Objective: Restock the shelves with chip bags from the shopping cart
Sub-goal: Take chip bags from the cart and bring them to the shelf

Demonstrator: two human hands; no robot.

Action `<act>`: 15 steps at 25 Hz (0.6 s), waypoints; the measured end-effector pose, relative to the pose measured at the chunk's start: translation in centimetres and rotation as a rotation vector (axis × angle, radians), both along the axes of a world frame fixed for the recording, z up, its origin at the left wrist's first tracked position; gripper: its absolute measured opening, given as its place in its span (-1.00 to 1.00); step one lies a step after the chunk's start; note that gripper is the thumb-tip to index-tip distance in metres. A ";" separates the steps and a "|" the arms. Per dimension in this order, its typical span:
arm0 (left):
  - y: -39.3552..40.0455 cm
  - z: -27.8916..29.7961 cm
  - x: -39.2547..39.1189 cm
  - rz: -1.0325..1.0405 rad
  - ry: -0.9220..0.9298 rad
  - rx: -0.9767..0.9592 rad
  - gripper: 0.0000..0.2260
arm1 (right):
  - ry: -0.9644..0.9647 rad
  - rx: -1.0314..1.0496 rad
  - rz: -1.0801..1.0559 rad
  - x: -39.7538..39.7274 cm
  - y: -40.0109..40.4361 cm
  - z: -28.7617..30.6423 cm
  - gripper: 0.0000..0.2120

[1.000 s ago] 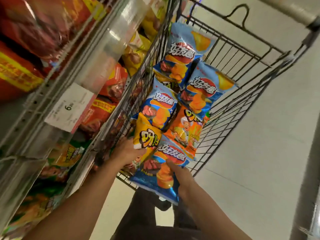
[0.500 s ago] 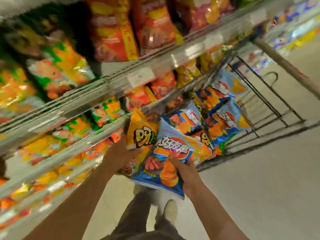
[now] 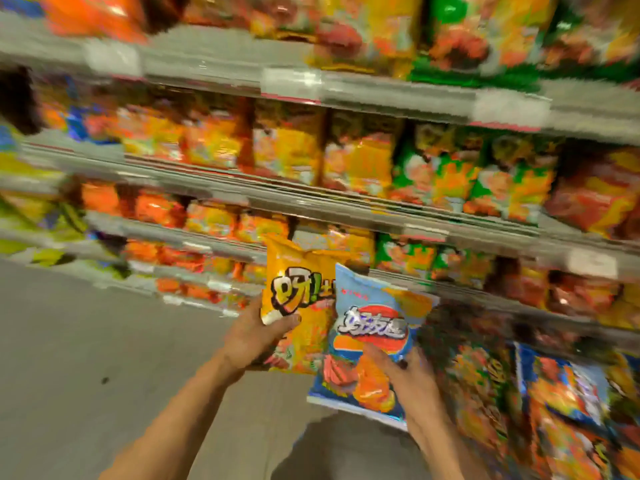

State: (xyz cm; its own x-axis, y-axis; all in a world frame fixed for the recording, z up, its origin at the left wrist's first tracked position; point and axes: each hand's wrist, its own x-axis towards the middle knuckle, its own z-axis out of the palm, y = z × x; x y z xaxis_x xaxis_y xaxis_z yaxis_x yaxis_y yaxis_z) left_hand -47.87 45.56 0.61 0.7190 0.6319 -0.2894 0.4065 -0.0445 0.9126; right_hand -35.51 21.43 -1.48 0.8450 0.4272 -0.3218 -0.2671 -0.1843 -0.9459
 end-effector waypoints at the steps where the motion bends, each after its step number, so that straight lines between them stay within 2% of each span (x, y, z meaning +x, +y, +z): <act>1: 2.4 -0.1 -2.6 0.048 -0.012 -0.030 -0.65 | -0.026 -0.020 0.051 -1.4 2.7 0.1 -0.52; 4: 10.3 0.5 -11.4 0.158 -0.046 -0.133 -0.63 | -0.140 -0.059 0.139 -6.8 11.7 -0.3 -0.63; 8: 19.3 1.7 -21.5 0.306 -0.063 -0.124 -0.60 | -0.068 -0.074 0.261 -13.3 22.2 0.0 -0.66; 11: 24.2 2.7 -26.6 0.370 -0.138 -0.112 -0.67 | -0.109 -0.050 0.316 -16.5 28.3 1.5 -0.73; 15: 29.4 3.8 -30.6 0.392 -0.224 -0.126 -0.60 | -0.124 -0.079 0.413 -18.3 35.8 3.6 -0.54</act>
State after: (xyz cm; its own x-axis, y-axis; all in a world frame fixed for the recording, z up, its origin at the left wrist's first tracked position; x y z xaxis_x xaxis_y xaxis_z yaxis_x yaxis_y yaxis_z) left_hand -78.49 74.93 4.36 0.4865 0.8382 -0.2464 0.1633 0.1898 0.9681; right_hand -53.79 57.28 2.15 0.6427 0.7156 -0.2736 -0.0410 -0.3245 -0.9450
